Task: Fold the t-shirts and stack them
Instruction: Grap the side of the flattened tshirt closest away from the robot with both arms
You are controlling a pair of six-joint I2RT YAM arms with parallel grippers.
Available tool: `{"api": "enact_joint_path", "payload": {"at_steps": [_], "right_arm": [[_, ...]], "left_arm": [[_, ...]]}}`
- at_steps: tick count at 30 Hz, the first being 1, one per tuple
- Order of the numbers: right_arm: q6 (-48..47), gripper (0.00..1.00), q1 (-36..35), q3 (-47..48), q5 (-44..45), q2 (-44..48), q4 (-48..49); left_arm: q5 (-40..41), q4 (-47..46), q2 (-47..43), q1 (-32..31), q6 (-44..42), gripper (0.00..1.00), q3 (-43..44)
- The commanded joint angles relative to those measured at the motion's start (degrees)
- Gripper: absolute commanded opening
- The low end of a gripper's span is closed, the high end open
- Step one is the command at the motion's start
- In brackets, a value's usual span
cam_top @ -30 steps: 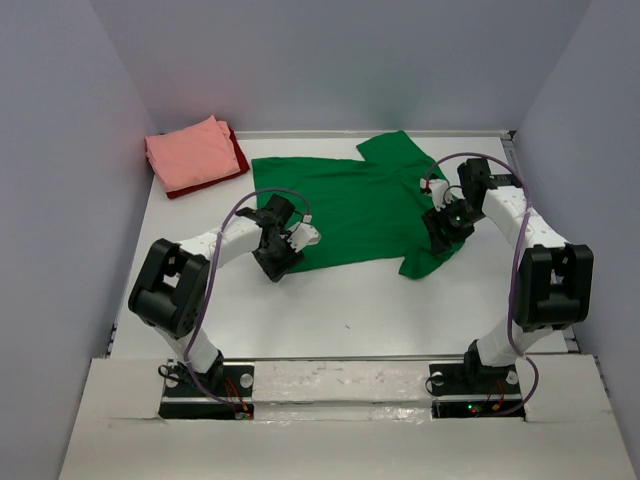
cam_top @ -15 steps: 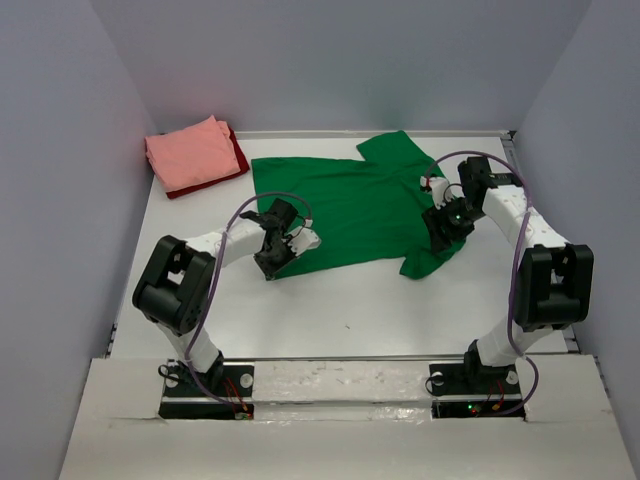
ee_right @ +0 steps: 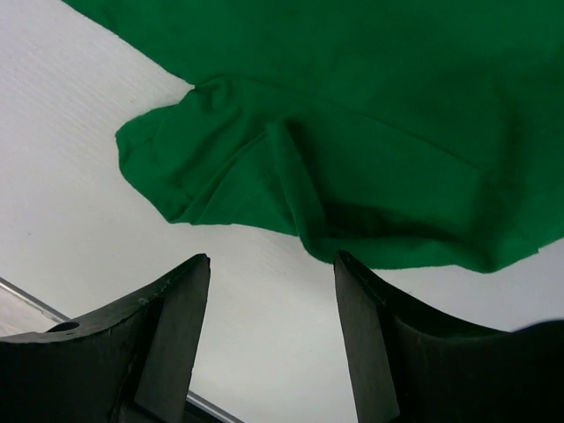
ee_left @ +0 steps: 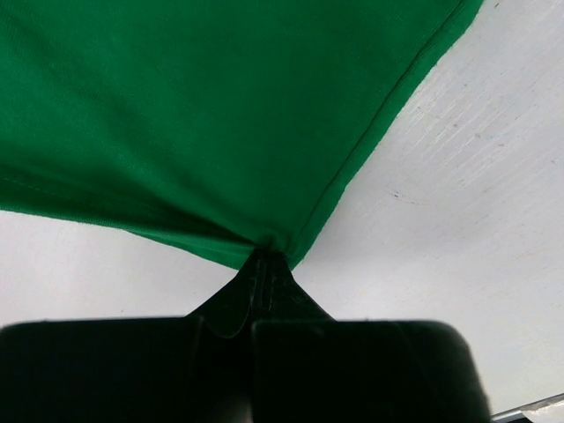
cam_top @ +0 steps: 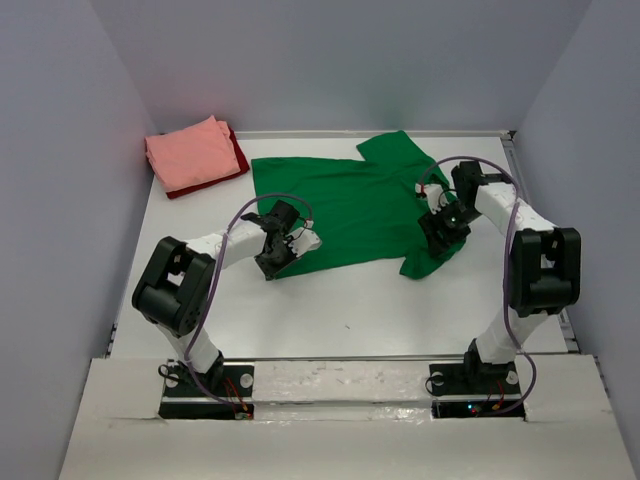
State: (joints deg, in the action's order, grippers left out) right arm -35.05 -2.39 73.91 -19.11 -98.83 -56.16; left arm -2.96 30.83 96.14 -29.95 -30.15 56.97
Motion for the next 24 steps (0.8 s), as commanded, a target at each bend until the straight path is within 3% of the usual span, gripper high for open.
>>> {"api": "enact_joint_path", "payload": {"at_steps": [1, 24], "right_arm": [[-3.00, 0.65, -0.16, 1.76, 1.10, -1.28, 3.42], [-6.44, 0.67, -0.16, 7.21, -9.10, -8.75, 2.90]], "left_arm": [[0.59, 1.08, 0.89, 0.16, 0.01, 0.00, -1.07], [0.32, 2.74, 3.62, -0.81, 0.53, 0.00, 2.44]]}}
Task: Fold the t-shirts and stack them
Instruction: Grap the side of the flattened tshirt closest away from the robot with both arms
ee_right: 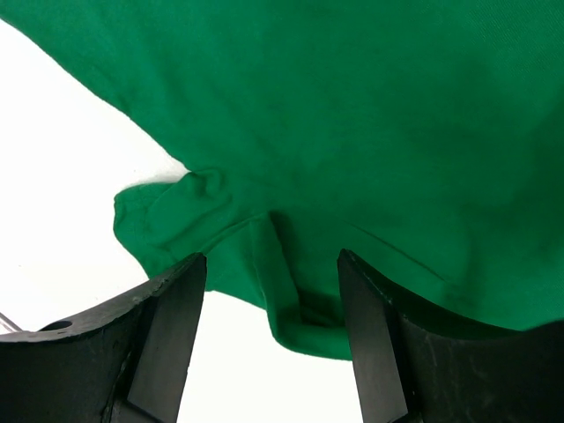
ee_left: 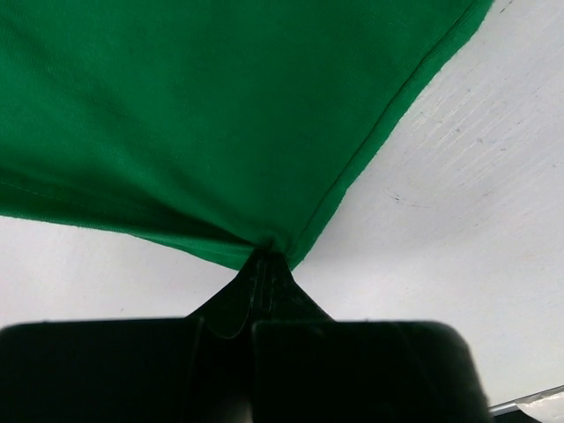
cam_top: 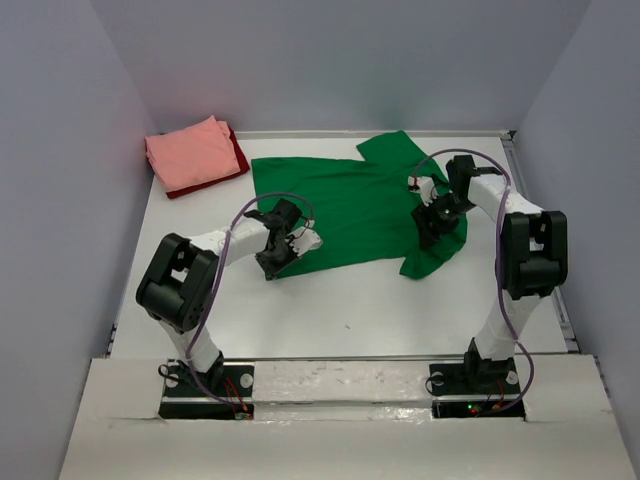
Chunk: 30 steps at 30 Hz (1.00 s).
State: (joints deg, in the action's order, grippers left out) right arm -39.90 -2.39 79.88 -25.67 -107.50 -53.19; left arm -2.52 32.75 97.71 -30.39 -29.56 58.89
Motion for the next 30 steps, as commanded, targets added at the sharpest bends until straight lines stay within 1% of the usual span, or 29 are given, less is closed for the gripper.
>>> {"api": "enact_joint_path", "payload": {"at_steps": [1, 5, 9, 23, 27, 30], "right_arm": [[-1.58, 0.67, -0.16, 1.16, -2.54, -0.25, -0.07], [-1.67, 0.66, -0.16, 1.16, -2.63, -0.78, -0.16], [-1.85, 0.63, -0.16, 1.07, -2.46, -0.78, -0.25], [-2.11, 0.62, -0.16, -0.51, -2.37, -2.36, -0.42], [-2.02, 0.57, -0.16, -0.25, -2.54, -2.53, -0.51], [-2.02, 0.56, -0.16, -0.60, -2.54, -2.80, -0.51]], "left_arm": [[-0.03, 0.91, 2.13, -0.37, 0.03, 0.00, 0.61], [-0.11, 1.26, 2.48, -0.72, 0.12, 0.00, 1.13], [-0.02, 1.17, 2.57, -0.98, 0.21, 0.00, 1.49], [-0.81, 1.52, 2.31, -1.69, 0.47, 0.00, 2.01], [-0.55, 1.61, 2.57, -2.04, 0.38, 0.00, 2.37], [-0.38, 1.44, 2.75, -2.13, 0.38, 0.00, 2.19]]}}
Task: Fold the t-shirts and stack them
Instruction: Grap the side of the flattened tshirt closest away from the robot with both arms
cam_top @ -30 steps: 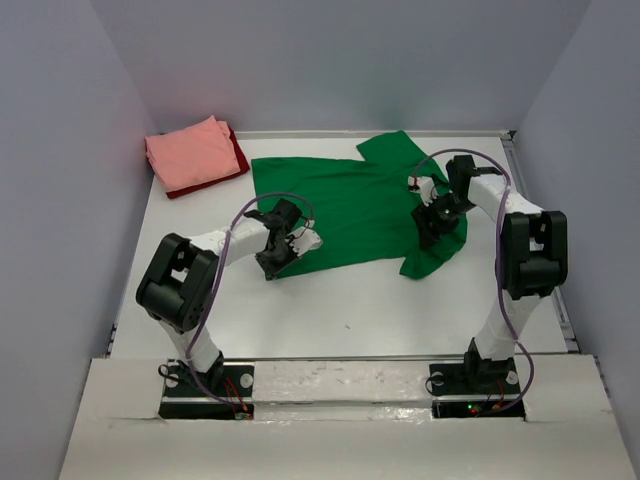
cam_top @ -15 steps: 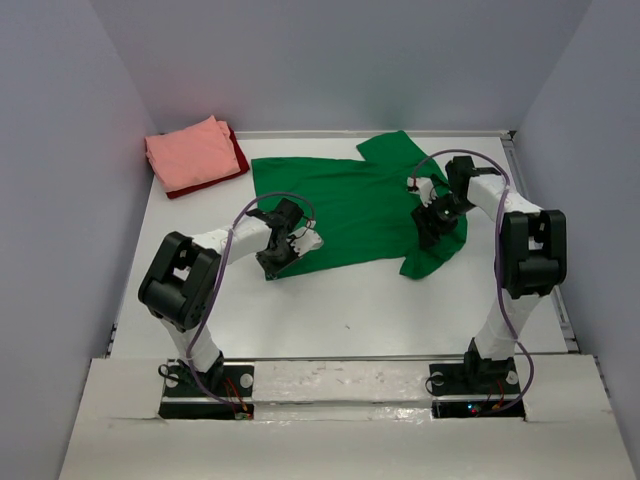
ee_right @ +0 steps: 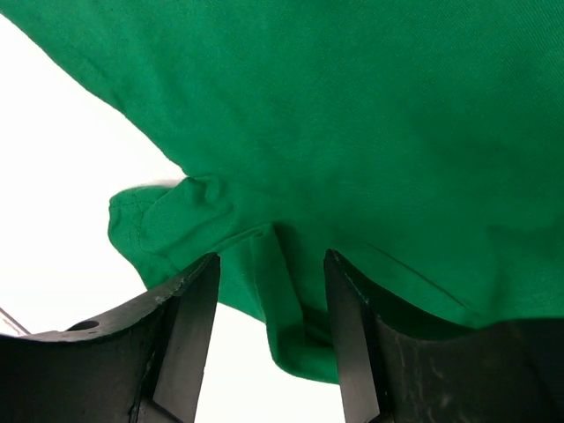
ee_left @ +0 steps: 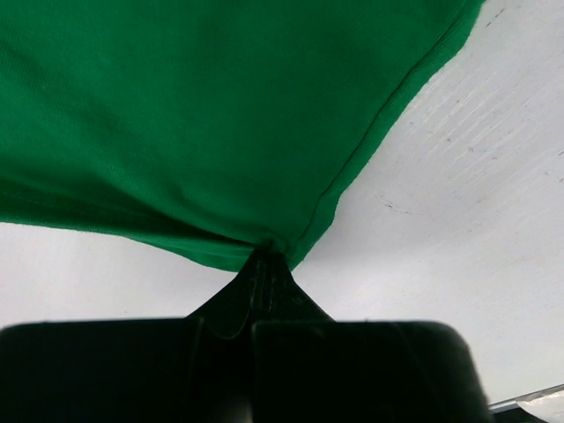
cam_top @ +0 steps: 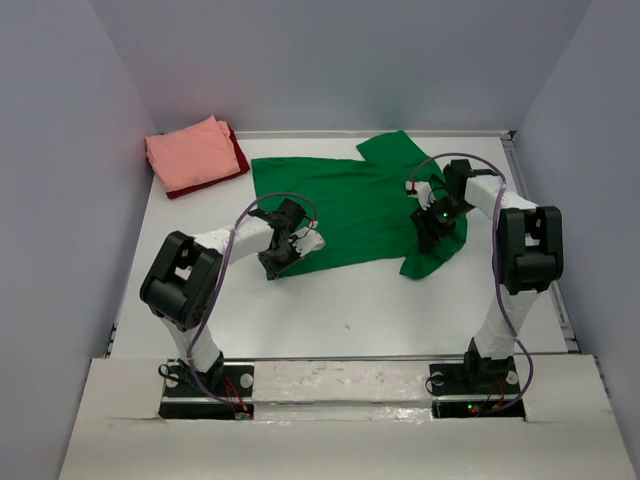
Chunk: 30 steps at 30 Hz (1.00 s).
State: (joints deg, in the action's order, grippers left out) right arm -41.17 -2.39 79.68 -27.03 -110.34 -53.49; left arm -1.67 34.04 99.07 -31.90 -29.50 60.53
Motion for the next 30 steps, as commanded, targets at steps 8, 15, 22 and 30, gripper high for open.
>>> {"api": "enact_joint_path", "payload": {"at_steps": [8, 15, 22, 30], "right_arm": [[-0.76, 0.28, -0.16, -0.67, -0.84, -0.05, -0.03], [-0.76, 0.00, -0.16, -1.02, -0.48, -0.22, -0.12], [-0.41, 0.00, -0.16, -0.58, 0.57, 1.62, -0.38], [4.25, 0.00, -0.16, -0.05, 4.43, 10.23, 3.13]], "left_arm": [[-0.97, 0.24, 1.48, -0.71, 0.23, 0.00, 0.81], [-0.97, 0.32, 1.48, -0.88, 0.32, 0.00, 1.08], [-0.09, 0.67, 0.43, -0.97, 0.40, 0.00, 1.69], [-0.18, 1.20, -2.56, -1.06, 1.46, 0.00, 4.50]]}}
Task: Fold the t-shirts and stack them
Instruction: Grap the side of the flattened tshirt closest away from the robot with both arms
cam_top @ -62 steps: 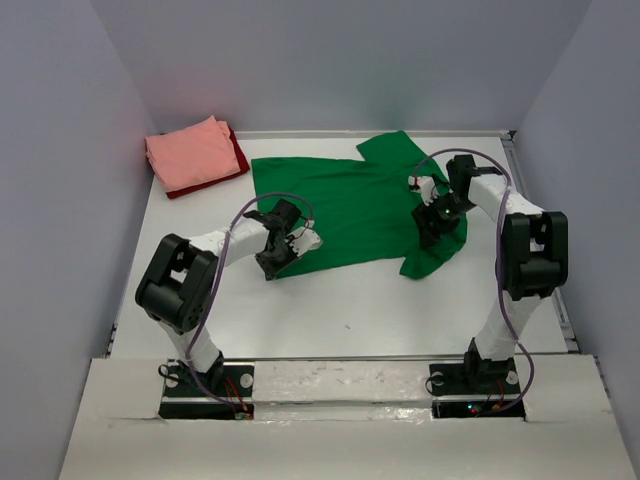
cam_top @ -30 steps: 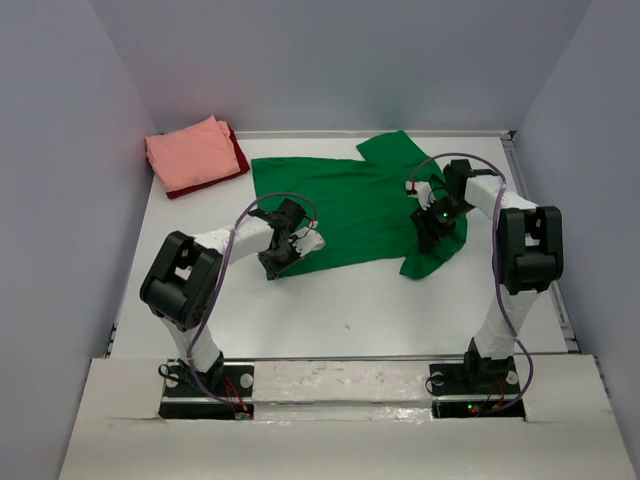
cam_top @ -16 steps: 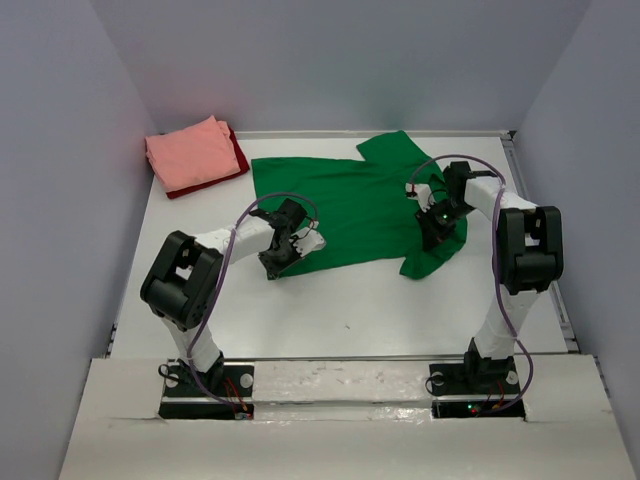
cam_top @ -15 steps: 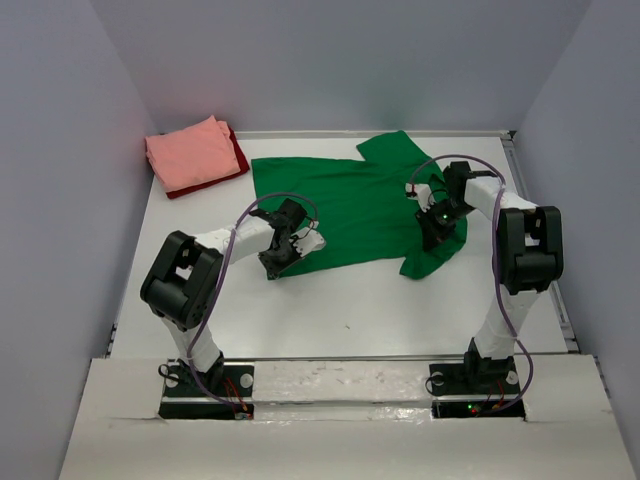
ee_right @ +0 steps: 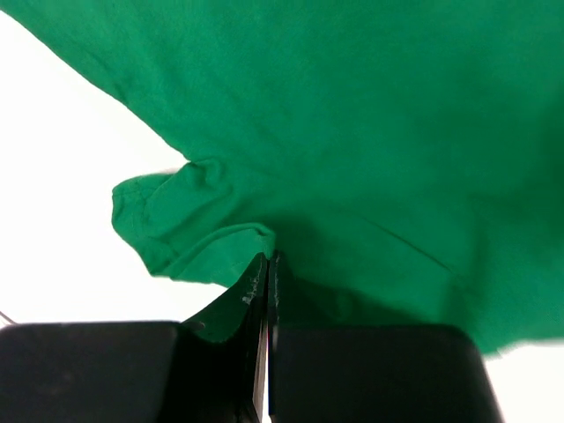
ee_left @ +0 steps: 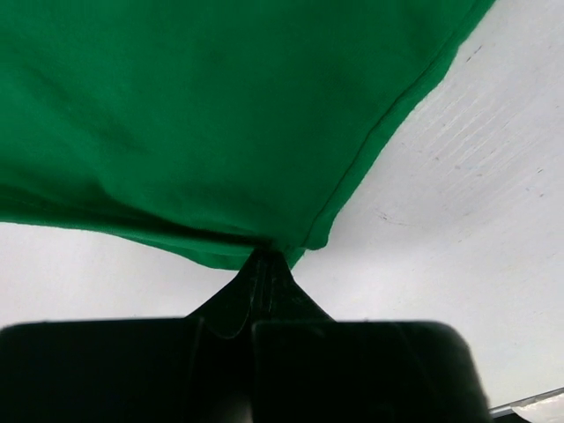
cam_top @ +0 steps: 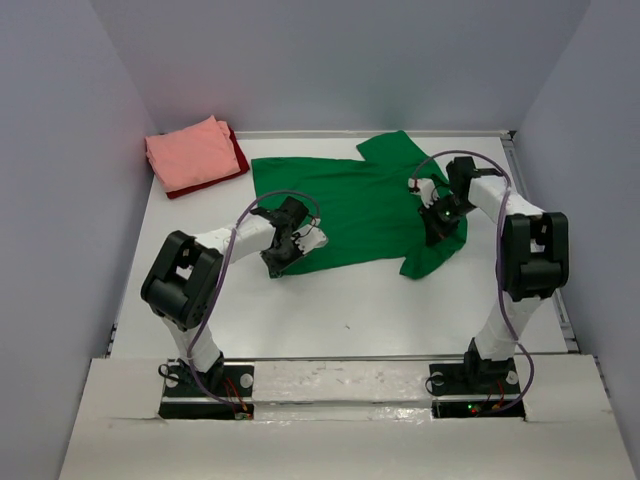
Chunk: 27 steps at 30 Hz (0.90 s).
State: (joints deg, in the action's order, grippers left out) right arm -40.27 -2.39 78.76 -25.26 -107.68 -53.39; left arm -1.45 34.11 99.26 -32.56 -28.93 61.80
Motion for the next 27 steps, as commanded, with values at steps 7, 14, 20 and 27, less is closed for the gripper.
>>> {"api": "enact_joint_path", "payload": {"at_steps": [7, 14, 20, 27], "right_arm": [[7.66, 0.00, 0.89, 0.17, 7.59, 15.99, 6.54], [9.16, 0.00, 0.90, 0.34, 12.24, 19.52, 7.94], [10.47, 0.00, 2.04, 0.86, 17.08, 19.35, 11.28], [13.81, 0.00, 4.33, 4.38, 20.07, 15.66, 13.83]], "left_arm": [[0.84, 0.79, -7.76, -0.32, 2.21, 0.00, 5.78], [5.23, 0.79, -10.84, -0.23, 3.26, 0.00, 7.98], [7.34, -1.06, -13.92, 2.67, 3.97, 0.00, 8.51], [8.31, -2.56, -15.77, 6.19, 3.53, 0.00, 8.95]]}}
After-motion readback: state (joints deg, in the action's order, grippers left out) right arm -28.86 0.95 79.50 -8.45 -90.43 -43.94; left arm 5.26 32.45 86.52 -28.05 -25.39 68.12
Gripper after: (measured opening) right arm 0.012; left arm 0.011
